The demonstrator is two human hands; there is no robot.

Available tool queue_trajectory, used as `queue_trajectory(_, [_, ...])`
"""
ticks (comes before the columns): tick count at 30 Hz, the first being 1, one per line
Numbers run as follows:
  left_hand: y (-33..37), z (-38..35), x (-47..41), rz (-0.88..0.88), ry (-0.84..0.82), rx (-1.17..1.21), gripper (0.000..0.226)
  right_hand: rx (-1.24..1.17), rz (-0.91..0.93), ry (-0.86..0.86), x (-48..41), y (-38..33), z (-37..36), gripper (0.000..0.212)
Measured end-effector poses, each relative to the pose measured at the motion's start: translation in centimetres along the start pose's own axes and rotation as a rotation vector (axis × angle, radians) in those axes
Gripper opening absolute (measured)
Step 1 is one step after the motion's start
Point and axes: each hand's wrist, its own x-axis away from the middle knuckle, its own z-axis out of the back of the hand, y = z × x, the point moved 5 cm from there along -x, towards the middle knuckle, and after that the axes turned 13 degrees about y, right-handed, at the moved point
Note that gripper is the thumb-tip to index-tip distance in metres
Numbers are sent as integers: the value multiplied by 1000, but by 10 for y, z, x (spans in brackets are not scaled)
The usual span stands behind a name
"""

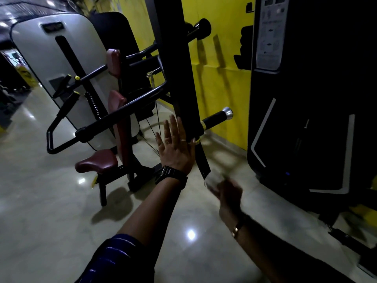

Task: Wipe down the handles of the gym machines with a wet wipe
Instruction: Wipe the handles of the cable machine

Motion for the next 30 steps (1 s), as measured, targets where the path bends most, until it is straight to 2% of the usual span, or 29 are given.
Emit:
queue_trajectory(3, [9,9,-5,-135,92,-30,86,-394,-102,110,-26,-55,0,26])
queue_trajectory(5, [18,9,-9,-261,101,-109,85,-430,13,148,-35,-93,-4,29])
queue_trajectory(7, [25,8,-16,-329,96,-193,85,-266,244,130,-38,-120,-13,35])
queue_trajectory(10, [30,2,-22,-355,89,-263,91,-107,618,153,-33,-144,-21,34])
queue_trajectory(12, [29,-3,-22,-343,90,-293,98,-51,787,167,-33,-156,-26,38])
queue_trajectory(14, [28,-7,-20,-337,92,-320,104,102,951,164,-35,-165,-37,47])
queue_trajectory(15, [28,-8,-20,-336,94,-322,105,200,1046,118,-34,-166,-45,53])
queue_trajectory(17, [28,-9,-20,-332,90,-323,107,417,1200,-82,-29,-157,-64,60])
queue_trajectory(19, [29,-9,-20,-348,90,-338,109,633,1288,-232,-32,-141,-73,66])
queue_trajectory(22, [29,-8,-22,-363,109,-306,112,772,1472,-219,-49,-138,-67,75])
queue_trajectory(24, [29,-8,-22,-370,116,-287,112,817,1478,-181,-61,-146,-63,79])
queue_trajectory(27, [27,-11,-22,-354,138,-229,113,822,1313,-110,-69,-157,-67,77])
queue_trajectory(30, [24,-16,-22,-347,149,-171,115,732,1265,-172,-50,-150,-79,67])
